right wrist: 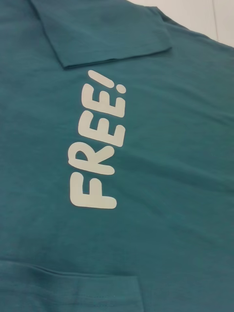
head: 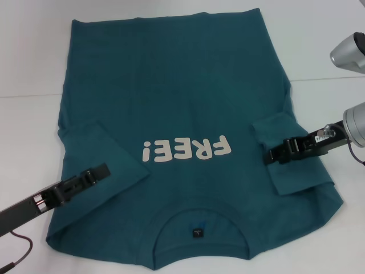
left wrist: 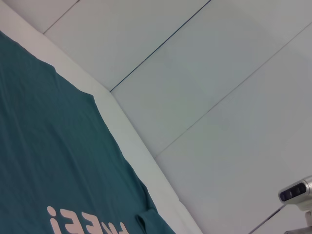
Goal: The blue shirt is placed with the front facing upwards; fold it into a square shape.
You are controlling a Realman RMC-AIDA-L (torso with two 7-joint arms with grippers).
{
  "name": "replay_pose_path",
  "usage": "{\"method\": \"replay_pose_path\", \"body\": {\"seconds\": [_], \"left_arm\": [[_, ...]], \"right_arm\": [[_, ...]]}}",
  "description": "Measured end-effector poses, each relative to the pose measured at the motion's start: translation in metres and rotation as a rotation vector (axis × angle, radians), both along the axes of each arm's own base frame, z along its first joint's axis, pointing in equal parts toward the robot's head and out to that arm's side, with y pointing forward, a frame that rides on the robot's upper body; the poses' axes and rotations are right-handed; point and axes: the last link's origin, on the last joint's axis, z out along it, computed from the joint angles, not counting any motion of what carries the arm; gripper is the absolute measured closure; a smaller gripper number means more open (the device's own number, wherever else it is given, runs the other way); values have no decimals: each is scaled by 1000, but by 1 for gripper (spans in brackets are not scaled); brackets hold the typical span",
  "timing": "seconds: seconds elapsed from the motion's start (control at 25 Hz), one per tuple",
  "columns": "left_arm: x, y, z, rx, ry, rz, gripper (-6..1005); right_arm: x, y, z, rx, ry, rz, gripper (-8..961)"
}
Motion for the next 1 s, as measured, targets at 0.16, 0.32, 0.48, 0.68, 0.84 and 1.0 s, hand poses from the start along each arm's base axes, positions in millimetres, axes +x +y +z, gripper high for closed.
{"method": "replay_pose_path", "body": {"seconds": [0.16,0.32,0.48,0.68,0.84,1.0], "left_arm": [[0,0,0,0,0,1,123],[0,0,0,0,-2,3,122],[-1,0,1,-15,-16,20,123],[-3,1,10,-92,-91,109,124],[-8,-2,21,-187,-173,225,124],[-15,-4,27,-276,-194,338,125]], "right_arm": [[1,0,4,12,2,12,516],[4,2,18,44,8,25,401],[10,-4,32,75,52,42,330],[16,-21,52,133,239,89,303],[18,-42,67,162,400,131,309],[25,-51,78,179,440,118,308]]}}
